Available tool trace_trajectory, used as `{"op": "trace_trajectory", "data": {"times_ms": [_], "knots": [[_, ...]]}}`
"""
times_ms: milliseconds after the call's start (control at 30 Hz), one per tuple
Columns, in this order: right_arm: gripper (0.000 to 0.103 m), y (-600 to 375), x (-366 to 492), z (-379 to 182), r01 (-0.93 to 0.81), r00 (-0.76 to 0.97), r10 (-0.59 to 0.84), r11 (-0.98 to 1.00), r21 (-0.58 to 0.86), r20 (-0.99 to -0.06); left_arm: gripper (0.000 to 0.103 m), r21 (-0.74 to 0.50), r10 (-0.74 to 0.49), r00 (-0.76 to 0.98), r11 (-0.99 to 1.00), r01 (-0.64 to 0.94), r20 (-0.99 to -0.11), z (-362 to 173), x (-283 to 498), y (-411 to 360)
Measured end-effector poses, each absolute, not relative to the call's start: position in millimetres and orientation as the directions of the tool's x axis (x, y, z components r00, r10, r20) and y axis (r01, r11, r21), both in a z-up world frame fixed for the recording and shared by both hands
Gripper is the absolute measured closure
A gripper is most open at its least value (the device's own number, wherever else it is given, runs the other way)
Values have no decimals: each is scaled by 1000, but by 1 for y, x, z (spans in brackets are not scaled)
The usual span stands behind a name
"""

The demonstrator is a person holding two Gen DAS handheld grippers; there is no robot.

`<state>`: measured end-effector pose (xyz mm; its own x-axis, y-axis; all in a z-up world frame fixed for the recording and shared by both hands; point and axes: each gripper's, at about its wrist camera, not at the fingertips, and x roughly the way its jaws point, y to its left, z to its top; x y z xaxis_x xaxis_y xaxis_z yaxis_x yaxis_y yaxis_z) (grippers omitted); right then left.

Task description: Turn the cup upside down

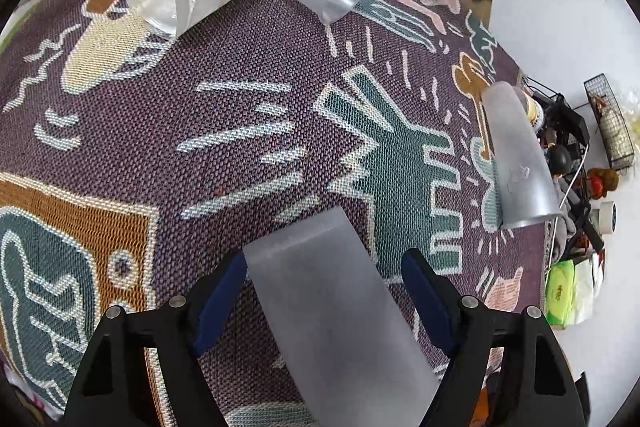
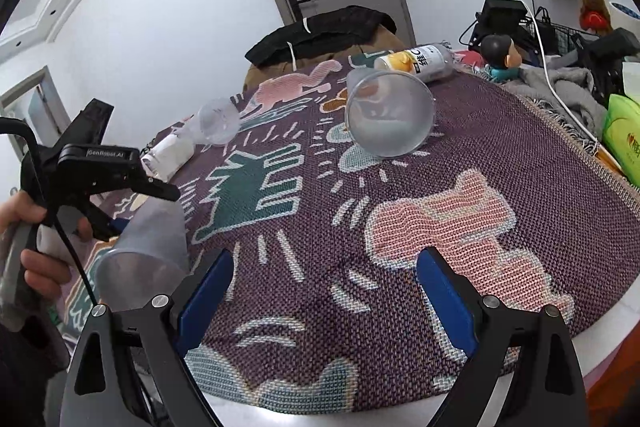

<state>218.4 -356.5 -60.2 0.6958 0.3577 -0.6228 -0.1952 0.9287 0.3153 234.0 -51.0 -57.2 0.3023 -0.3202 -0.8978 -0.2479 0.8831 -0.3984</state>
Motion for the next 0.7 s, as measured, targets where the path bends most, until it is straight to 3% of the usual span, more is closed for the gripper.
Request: {"op": "trace_trajectory", "data": {"times_ms": [133, 300, 467, 700], "knots": [[9, -360, 219, -64, -184, 695, 349, 932, 314, -628, 30, -409, -349, 241, 869, -278, -906, -69, 241, -52], [9, -366, 221, -67, -164, 696, 343, 932, 324, -631, 31, -364, -309, 228, 894, -262, -923, -67, 251, -59], [9, -366, 221, -67, -170, 692, 344, 932, 319, -635, 38, -312, -258, 241, 923, -223, -936, -64, 255, -66], [9, -367, 222, -68, -172, 684, 346, 932, 320, -641, 43, -308, -233, 400, 942, -134, -886, -11, 242, -65]]}}
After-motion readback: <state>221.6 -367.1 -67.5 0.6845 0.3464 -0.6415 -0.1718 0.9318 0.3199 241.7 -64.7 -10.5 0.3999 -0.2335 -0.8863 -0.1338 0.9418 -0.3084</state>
